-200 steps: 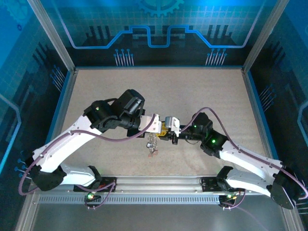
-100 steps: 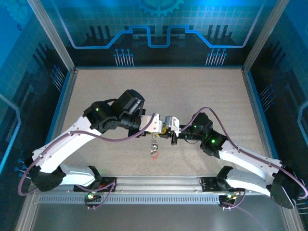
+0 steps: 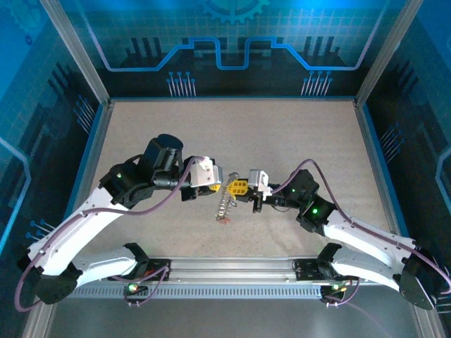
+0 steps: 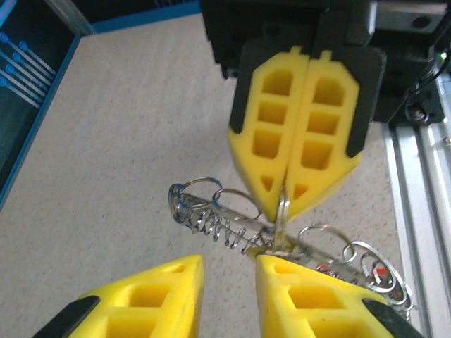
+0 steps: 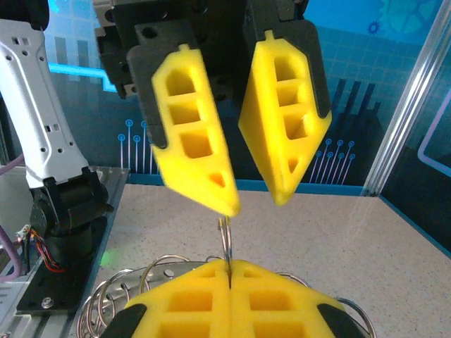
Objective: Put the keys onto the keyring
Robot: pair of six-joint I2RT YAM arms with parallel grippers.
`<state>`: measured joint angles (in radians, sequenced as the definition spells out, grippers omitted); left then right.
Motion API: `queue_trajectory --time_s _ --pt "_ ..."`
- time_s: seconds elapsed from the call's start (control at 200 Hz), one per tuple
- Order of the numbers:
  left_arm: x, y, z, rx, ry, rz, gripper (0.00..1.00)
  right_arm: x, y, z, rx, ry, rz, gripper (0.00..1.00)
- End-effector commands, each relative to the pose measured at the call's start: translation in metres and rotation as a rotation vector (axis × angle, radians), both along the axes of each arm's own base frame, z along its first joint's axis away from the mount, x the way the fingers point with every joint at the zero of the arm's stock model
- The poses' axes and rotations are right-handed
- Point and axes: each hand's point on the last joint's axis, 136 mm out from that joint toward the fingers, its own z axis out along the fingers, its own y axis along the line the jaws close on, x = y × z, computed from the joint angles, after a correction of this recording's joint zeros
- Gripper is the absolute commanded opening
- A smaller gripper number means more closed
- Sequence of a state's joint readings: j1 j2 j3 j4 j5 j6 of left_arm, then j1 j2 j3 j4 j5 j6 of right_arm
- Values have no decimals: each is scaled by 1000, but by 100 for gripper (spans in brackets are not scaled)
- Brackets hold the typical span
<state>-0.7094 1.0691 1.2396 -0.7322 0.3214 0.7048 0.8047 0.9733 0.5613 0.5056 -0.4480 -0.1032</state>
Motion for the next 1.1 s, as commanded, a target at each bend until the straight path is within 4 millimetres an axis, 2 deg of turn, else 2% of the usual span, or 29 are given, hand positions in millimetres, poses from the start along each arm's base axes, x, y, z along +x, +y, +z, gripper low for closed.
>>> queue_trajectory --time_s 0.0,0.8,0.86,0.93,1.005,1.096 --pt "-9 -12 15 -116 13 -60 28 -7 -3 27 87 -59 12 0" --pt "-13 -17 -1 -94 73 -92 30 -6 -5 31 105 -67 0 0" --pt "-12 -17 -2 -89 74 -91 27 -7 -5 31 104 -66 3 0" --pt "-11 -17 -2 -83 74 -89 15 -8 -5 30 100 -64 6 0" --pt "-12 -17 0 -76 76 -92 8 -8 -5 29 97 -62 7 0" --pt "-12 -15 1 -62 69 -96 5 -8 -5 25 79 -60 2 1"
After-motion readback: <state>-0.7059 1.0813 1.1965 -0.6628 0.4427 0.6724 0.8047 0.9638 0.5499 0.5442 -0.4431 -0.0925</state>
